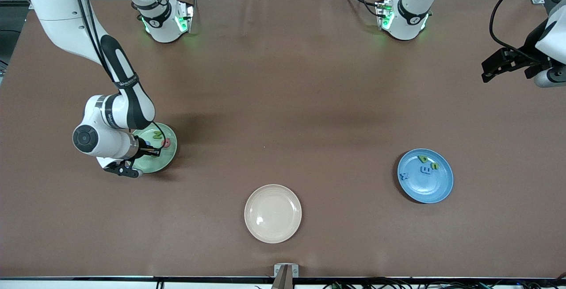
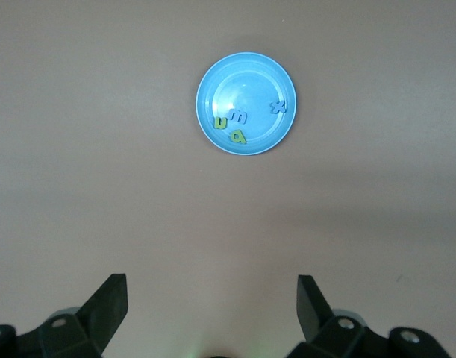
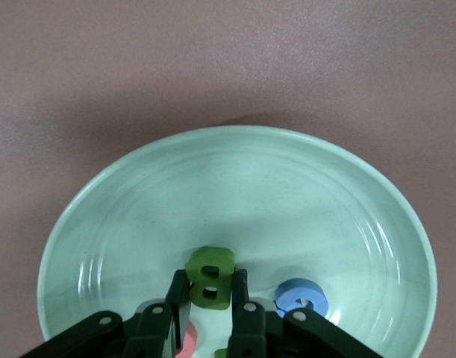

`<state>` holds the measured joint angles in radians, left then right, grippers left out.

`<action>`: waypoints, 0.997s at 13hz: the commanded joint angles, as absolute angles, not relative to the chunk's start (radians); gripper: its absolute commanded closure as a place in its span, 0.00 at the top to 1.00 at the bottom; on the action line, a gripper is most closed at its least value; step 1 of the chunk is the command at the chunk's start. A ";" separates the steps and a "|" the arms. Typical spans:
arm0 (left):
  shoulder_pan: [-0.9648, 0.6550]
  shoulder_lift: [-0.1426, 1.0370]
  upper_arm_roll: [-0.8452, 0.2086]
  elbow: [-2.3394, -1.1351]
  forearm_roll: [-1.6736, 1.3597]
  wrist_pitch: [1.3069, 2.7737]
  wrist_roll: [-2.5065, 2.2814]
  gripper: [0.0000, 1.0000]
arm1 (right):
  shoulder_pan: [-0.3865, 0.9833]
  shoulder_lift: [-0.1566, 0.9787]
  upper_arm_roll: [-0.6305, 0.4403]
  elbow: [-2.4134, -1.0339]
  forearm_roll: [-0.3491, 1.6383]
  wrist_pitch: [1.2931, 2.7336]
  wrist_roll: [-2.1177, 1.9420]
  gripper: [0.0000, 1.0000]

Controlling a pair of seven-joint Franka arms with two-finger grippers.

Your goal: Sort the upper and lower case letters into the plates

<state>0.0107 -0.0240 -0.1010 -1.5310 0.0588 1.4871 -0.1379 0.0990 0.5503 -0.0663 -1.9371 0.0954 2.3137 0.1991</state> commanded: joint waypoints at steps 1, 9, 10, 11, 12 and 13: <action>0.021 -0.046 -0.106 -1.548 0.055 1.497 -0.107 1.00 | 0.080 0.535 -0.057 -1.956 0.084 2.321 0.198 0.89; 0.021 -0.054 -0.106 -1.546 0.043 1.488 -0.106 1.00 | 0.080 0.410 -0.063 -1.855 0.065 2.110 0.098 1.00; 0.021 -0.054 -0.106 -1.546 0.043 1.488 -0.106 1.00 | 0.077 0.388 -0.078 -1.832 0.026 2.065 0.080 1.00; 0.021 -0.052 -0.106 -1.546 0.043 1.488 -0.106 1.00 | 0.075 0.368 -0.090 -1.803 0.005 1.998 0.055 1.00; 0.021 -0.054 -0.106 -1.546 0.043 1.488 -0.106 1.00 | 0.063 0.358 -0.098 -1.766 0.005 1.930 0.035 1.00; 0.021 -0.054 -0.106 -1.548 0.043 1.488 -0.106 1.00 | 0.051 0.341 -0.098 -1.728 0.003 1.861 0.020 1.00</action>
